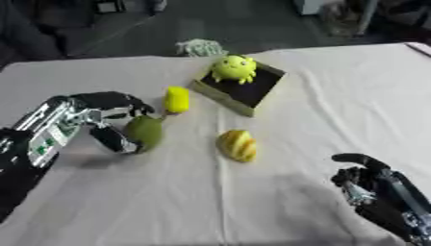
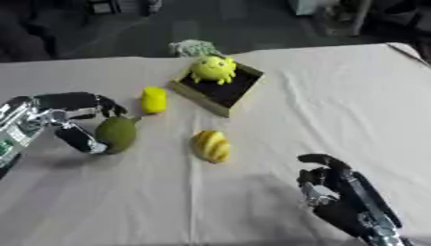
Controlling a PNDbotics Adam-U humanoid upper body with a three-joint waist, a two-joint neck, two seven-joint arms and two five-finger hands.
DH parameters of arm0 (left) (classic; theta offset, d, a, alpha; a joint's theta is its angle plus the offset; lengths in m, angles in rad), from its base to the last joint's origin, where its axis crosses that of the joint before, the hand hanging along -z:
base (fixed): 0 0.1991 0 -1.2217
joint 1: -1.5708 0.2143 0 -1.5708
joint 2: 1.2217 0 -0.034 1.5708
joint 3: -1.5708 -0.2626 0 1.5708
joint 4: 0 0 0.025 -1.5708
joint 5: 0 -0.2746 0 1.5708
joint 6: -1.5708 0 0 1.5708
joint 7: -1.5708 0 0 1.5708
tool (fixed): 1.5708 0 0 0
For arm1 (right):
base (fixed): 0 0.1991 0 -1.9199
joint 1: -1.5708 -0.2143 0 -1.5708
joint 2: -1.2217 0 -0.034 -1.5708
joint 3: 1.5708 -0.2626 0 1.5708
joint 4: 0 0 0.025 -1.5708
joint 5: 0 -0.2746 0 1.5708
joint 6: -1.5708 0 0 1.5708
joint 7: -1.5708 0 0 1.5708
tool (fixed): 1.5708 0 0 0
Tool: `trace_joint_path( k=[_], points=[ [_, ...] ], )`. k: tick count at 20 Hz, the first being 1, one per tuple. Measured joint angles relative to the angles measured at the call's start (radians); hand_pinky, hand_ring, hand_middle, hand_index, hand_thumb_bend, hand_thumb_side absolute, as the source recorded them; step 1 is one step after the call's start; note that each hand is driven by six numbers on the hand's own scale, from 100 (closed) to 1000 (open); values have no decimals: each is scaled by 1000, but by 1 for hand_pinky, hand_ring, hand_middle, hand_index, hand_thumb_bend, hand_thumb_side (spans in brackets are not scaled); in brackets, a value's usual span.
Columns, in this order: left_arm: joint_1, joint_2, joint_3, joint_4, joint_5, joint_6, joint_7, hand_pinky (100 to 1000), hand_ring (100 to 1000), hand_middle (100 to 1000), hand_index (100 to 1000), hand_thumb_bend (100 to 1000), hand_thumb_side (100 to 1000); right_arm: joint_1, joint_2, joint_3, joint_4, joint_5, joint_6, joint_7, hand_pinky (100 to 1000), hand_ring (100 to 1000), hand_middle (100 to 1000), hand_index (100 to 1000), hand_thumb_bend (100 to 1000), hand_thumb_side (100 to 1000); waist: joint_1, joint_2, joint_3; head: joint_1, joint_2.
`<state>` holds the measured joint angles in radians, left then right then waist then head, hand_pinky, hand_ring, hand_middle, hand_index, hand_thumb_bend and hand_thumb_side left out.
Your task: Pick up objects on the table and place them in the box.
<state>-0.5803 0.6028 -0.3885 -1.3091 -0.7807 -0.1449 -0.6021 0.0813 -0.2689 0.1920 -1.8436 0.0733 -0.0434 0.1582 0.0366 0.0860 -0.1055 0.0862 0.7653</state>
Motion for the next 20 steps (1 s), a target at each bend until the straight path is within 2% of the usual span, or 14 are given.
trace_joint_path(
  k=[3, 12, 16, 20],
  points=[
    [-1, -6, -1, 15, -10, -10, 1, 774, 726, 752, 898, 271, 197, 0, 0, 0, 0, 0, 0, 0, 637, 618, 771, 775, 100, 304, 1, 0, -3, 0, 0],
    [-2, -3, 4, -7, -5, -20, 76, 609, 497, 485, 686, 119, 185, 4, 0, 0, 0, 0, 0, 0, 637, 618, 772, 774, 100, 306, 5, 0, -5, -1, 0],
    [-8, 18, 8, -59, 23, -23, 109, 596, 481, 465, 667, 100, 182, 5, 0, 0, 0, 0, 0, -1, 637, 618, 772, 774, 100, 305, 7, 0, -5, -3, 0],
    [-57, 39, 16, -122, 58, -14, 128, 600, 487, 466, 668, 100, 180, 7, 0, 0, 0, 0, 0, -1, 637, 618, 772, 774, 100, 305, 8, -1, -8, -5, 0]
  ],
)
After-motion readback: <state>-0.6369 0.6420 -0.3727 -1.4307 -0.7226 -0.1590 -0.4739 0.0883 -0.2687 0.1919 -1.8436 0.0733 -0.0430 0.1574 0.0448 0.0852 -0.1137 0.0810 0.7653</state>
